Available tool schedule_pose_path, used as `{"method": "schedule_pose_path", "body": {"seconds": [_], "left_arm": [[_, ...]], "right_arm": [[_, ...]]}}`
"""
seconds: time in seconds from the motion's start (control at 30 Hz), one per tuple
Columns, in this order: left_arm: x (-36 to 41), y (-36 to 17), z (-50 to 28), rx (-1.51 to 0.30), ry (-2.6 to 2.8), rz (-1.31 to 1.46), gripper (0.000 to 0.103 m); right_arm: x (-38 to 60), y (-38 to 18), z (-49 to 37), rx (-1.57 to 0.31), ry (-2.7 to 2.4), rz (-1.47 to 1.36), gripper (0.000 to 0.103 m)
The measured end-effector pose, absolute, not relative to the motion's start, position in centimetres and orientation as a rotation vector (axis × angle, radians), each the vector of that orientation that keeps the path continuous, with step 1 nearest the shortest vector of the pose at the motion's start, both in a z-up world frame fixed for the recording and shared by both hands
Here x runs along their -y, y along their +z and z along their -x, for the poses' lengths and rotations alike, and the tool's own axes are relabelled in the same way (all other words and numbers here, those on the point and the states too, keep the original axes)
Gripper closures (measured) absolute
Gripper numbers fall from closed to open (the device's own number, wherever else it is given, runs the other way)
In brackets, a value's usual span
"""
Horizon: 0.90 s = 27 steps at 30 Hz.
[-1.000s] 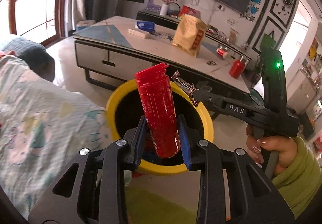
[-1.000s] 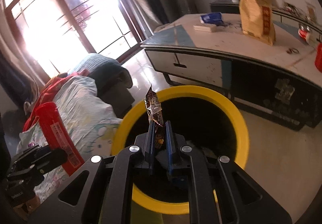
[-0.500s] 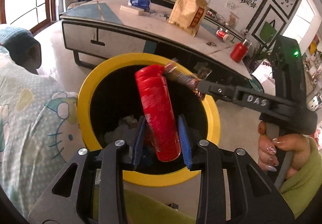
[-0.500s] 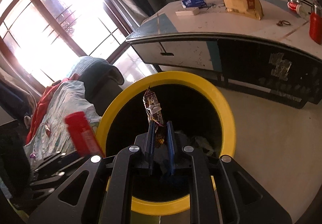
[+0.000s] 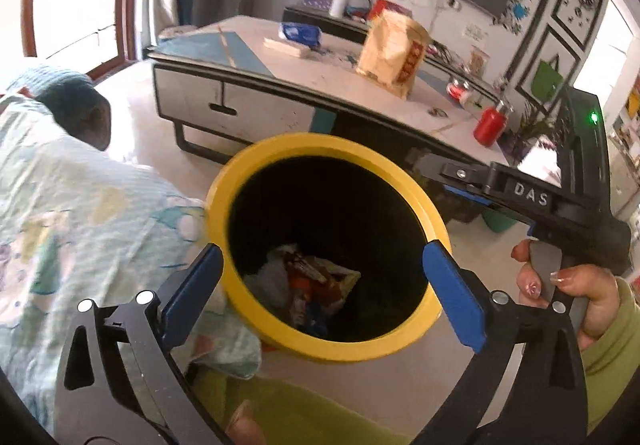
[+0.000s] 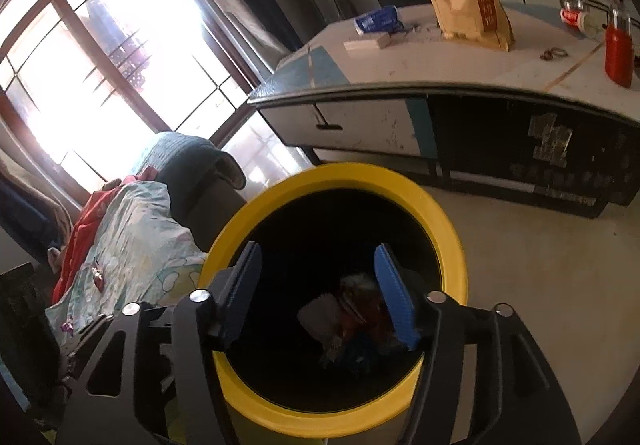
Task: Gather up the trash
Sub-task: 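Move both open tools back over the purple and red wrappers on the bed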
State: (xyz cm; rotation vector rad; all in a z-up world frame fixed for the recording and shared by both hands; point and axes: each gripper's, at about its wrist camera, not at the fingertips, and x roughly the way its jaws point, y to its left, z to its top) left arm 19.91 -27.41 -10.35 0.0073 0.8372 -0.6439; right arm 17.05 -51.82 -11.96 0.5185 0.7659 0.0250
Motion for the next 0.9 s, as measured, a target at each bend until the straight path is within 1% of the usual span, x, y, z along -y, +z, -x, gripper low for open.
{"method": "schedule_pose_path", "body": {"seconds": [0.33, 0.5, 0.57, 0.67, 0.9], "left_arm": [[21.0, -7.6, -19.0, -0.723, -0.454, 0.016, 0.011], [17.2, -6.4, -18.6, -0.676, -0.36, 0.049, 0.011], [15.6, -6.0, -18.4, -0.654, -0.323, 0.058, 0.011], [13.7, -5.4, -18.0, -0.624, -0.269, 0.064, 0.011], [9.1, -4.7, -17.2, -0.583, -0.185, 0.113, 0.011]], "right_arm": [[48.5, -9.1, -16.4, -0.684, 0.046, -0.413, 0.034], [44.7, -7.7, -16.2, -0.653, 0.112, -0.367, 0.034], [43.0, -7.0, -16.1, -0.636, 0.145, -0.34, 0.03], [40.5, -6.0, -16.1, -0.611, 0.193, -0.302, 0.028], [34.8, -4.8, -16.4, -0.622, 0.293, -0.22, 0.026]]}}
